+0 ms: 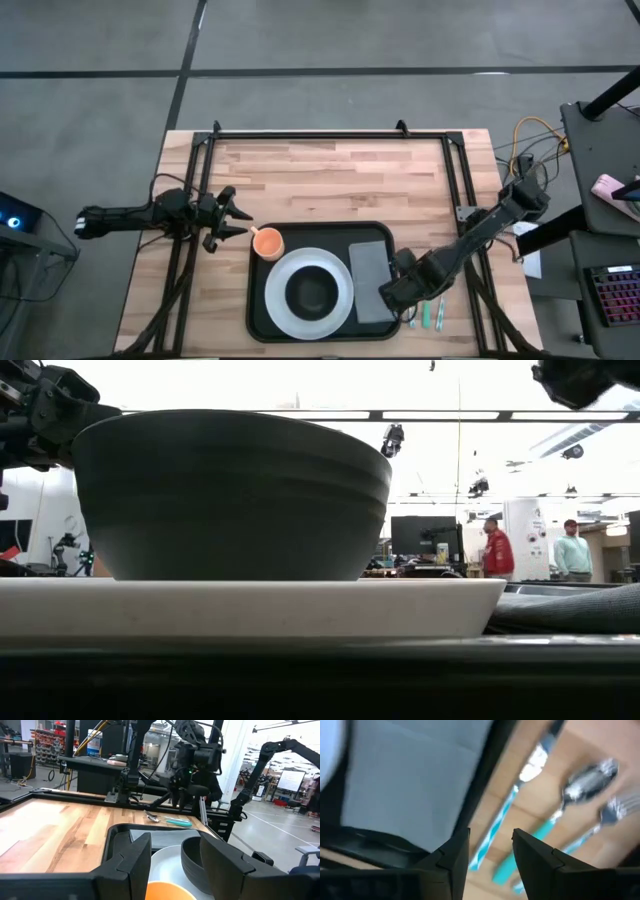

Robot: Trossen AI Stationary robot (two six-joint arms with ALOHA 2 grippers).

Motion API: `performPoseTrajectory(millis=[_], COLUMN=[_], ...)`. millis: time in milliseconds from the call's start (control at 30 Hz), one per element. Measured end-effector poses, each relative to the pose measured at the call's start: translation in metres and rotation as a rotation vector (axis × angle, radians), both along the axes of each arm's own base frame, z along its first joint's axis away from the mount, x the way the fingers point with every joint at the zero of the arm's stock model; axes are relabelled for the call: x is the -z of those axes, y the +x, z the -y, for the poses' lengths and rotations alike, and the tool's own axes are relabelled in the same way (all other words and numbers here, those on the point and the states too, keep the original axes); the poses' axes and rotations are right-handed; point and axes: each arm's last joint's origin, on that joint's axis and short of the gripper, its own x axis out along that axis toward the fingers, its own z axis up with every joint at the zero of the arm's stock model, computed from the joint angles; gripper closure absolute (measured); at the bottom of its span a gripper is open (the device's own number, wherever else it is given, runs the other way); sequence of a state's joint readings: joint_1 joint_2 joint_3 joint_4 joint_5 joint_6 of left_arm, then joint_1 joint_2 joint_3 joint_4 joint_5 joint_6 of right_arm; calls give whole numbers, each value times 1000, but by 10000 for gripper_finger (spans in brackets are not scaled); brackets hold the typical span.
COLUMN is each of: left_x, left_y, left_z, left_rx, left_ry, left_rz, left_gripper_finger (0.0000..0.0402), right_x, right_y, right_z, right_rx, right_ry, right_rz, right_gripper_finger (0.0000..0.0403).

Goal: Set up tray
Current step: Put the green knife on the gray napkin on the black tray

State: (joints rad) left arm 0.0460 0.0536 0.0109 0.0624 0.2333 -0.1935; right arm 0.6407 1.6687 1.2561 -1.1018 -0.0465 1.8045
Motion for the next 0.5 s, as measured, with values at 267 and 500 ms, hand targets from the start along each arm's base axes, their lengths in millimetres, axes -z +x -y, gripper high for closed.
performPoseTrajectory(millis=[267, 500], left_x=[0, 0], left_y=[0, 0], left_z=[0, 0], left_rx=[0, 0], left_ry=[0, 0], left_rz=[0, -1], left_gripper_finger=[251, 251], right_x=[15, 19], right_y=[0, -9], right_z=[-7, -1], right_rx=[63, 91], right_ry=[58, 47], right_rz=[-102, -105], right_gripper_finger=[261, 227])
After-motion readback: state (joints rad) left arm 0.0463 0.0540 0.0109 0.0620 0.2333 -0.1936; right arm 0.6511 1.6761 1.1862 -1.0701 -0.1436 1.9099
